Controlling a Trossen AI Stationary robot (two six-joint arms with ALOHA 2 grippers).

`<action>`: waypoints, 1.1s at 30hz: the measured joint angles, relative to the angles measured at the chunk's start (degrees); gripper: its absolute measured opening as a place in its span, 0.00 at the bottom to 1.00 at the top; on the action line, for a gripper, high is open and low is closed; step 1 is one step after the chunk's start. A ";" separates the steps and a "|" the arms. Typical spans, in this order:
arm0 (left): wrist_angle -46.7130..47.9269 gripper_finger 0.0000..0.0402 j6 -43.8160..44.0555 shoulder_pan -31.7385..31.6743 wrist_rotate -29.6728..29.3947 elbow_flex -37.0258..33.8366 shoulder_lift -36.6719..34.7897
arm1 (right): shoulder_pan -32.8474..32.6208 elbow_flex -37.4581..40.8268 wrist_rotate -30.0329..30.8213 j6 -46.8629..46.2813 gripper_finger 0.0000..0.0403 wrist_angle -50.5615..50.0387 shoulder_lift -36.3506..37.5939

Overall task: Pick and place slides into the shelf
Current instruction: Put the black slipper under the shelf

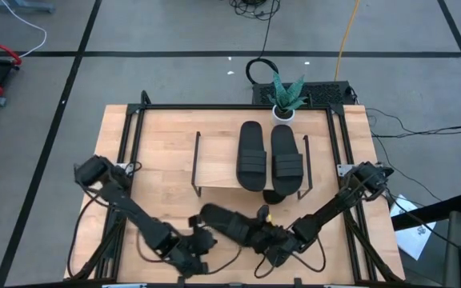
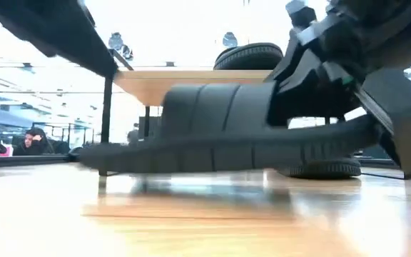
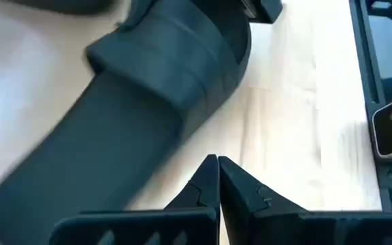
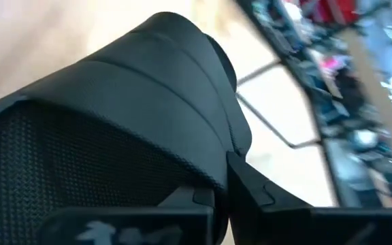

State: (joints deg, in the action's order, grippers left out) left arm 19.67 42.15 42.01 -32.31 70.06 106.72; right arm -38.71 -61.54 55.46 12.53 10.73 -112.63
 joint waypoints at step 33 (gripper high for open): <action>10.62 0.00 4.86 8.38 -16.61 0.00 -7.72 | 0.15 -3.58 0.80 -41.48 0.02 -29.14 1.18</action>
State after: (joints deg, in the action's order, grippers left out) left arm 30.28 47.01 50.39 -48.92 70.06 99.00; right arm -38.55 -65.12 56.26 -28.95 -18.41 -111.45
